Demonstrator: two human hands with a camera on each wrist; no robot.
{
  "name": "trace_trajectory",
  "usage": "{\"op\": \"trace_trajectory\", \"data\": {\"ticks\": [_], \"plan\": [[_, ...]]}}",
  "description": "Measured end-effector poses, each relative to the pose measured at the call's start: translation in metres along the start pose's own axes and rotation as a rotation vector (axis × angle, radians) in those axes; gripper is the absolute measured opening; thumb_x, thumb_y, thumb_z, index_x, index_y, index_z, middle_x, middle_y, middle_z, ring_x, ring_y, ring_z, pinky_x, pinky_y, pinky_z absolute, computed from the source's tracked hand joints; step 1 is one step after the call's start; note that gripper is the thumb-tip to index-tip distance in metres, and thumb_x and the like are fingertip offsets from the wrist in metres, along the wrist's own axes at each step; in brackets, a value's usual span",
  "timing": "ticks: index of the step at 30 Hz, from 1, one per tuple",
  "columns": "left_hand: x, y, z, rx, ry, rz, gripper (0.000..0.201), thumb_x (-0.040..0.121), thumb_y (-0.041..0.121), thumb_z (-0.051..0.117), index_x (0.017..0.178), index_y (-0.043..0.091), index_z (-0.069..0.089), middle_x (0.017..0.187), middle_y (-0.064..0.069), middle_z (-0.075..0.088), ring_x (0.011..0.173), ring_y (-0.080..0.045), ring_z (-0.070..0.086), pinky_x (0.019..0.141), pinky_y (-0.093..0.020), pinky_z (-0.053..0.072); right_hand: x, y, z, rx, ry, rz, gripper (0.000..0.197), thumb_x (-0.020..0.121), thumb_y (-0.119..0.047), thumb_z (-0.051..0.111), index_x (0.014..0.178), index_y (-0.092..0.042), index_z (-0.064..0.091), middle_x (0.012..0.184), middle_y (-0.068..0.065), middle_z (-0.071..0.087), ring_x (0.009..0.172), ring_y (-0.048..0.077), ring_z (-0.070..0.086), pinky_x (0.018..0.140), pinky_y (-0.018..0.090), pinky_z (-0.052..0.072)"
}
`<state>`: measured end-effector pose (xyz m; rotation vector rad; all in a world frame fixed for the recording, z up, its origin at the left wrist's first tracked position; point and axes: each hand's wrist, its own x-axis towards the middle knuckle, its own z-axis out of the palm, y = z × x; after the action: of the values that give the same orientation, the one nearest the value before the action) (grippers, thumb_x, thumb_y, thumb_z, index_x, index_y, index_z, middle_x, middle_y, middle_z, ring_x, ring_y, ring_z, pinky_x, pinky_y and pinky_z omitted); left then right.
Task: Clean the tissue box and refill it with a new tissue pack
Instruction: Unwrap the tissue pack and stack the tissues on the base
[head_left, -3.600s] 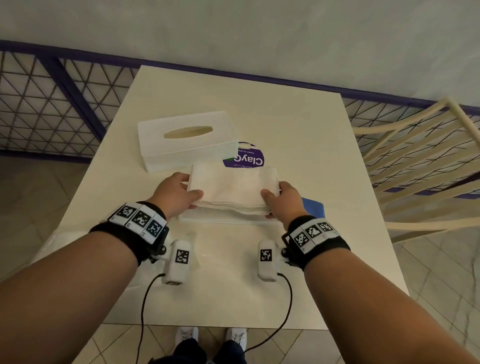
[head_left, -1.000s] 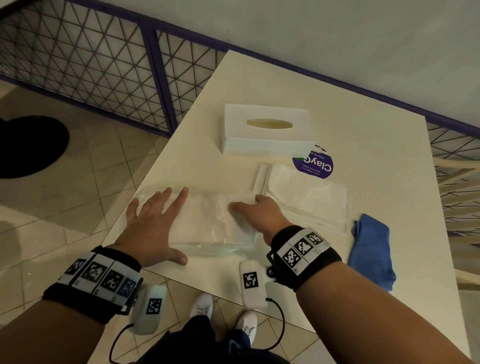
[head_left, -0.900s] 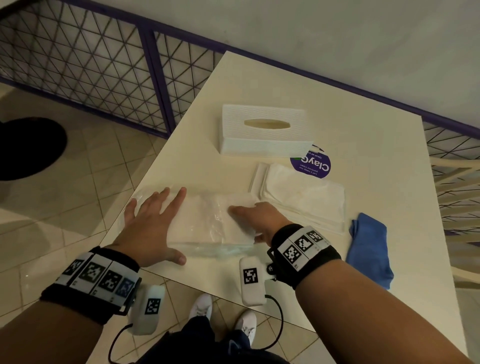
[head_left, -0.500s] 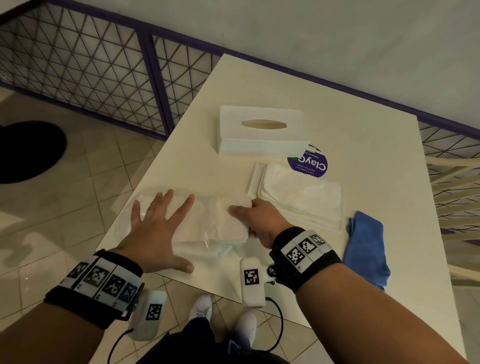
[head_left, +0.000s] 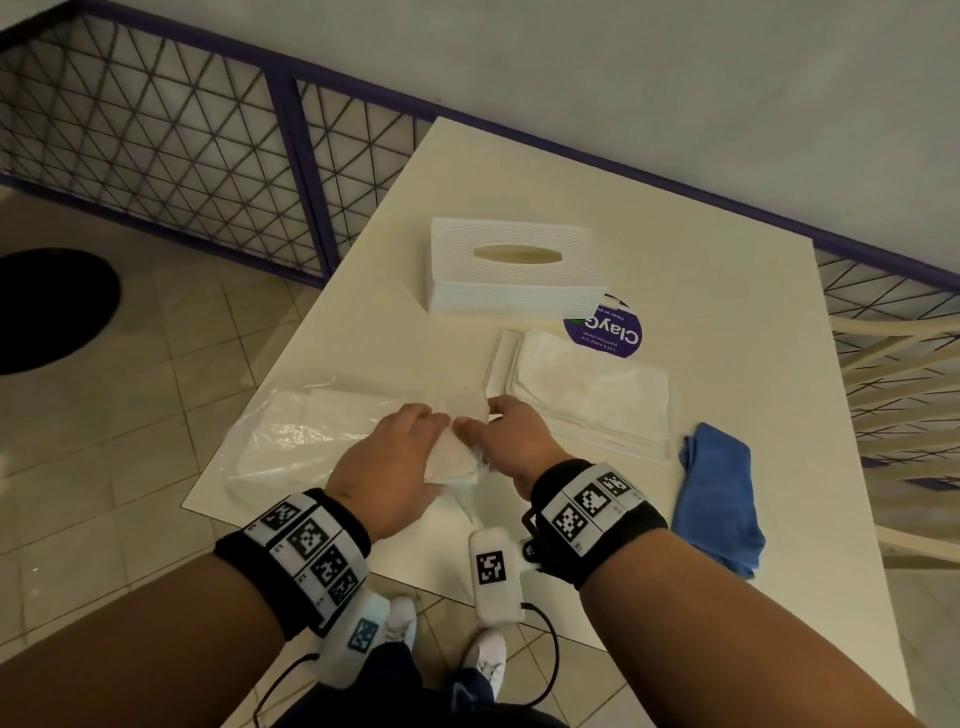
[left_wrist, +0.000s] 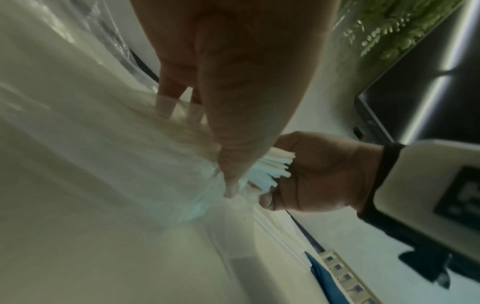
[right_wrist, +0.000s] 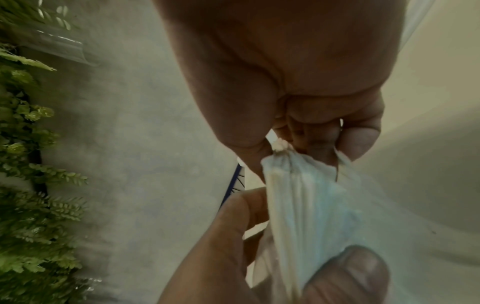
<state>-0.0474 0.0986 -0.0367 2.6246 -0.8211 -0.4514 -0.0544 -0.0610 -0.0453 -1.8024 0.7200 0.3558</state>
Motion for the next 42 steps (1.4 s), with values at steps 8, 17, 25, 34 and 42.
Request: {"op": "trace_trajectory", "data": {"ticks": [8,17,25,34,42], "plan": [[0.010,-0.004,-0.006,-0.102,0.012,-0.074,0.054,0.079,0.016,0.063,0.130,0.017,0.046,0.134,0.001,0.040,0.111,-0.020,0.052,0.089,-0.029,0.046,-0.015,-0.012,-0.013,0.018,0.106,-0.057,0.023,0.080,-0.034,0.065,0.079,-0.013,0.055,0.072,0.006,0.064,0.060,0.021,0.060,0.053,0.029,0.045],[0.018,-0.014,-0.013,-0.374,0.257,-0.242,0.025,0.082,0.024,0.066,0.106,0.017,0.066,0.096,0.001,0.061,0.082,-0.013,0.052,0.069,-0.021,0.032,-0.022,-0.002,-0.011,0.382,-0.379,0.281,0.091,0.082,-0.078,0.018,0.088,-0.001,0.065,0.061,0.012,0.064,0.043,0.019,0.056,0.040,0.020,0.038],[0.014,-0.015,-0.010,-0.408,0.282,-0.211,0.017,0.089,0.028,0.060,0.098,0.014,0.064,0.082,0.003,0.054,0.073,-0.012,0.047,0.060,-0.012,0.031,-0.007,-0.013,-0.012,0.634,-0.158,0.216,0.073,0.087,-0.069,0.035,0.084,-0.002,0.063,0.064,0.008,0.060,0.046,0.015,0.055,0.040,0.021,0.042],[0.003,-0.020,-0.003,-0.447,0.190,-0.110,0.066,0.071,0.052,0.061,0.128,0.020,0.054,0.126,0.004,0.049,0.110,-0.006,0.048,0.093,-0.017,0.034,0.003,-0.016,-0.002,0.817,-0.423,0.414,0.097,0.066,-0.085,0.045,0.125,-0.009,0.056,0.121,0.015,0.064,0.108,0.033,0.064,0.092,0.047,0.052],[-0.007,-0.025,0.004,-0.280,0.062,-0.020,0.102,0.064,0.054,0.062,0.147,0.041,0.005,0.144,0.007,0.033,0.133,-0.014,0.033,0.114,-0.045,0.024,0.001,-0.018,-0.010,0.548,-0.372,0.404,0.041,0.076,-0.050,0.071,0.096,-0.015,0.067,0.083,0.006,0.069,0.078,0.024,0.066,0.062,0.034,0.056]]}}
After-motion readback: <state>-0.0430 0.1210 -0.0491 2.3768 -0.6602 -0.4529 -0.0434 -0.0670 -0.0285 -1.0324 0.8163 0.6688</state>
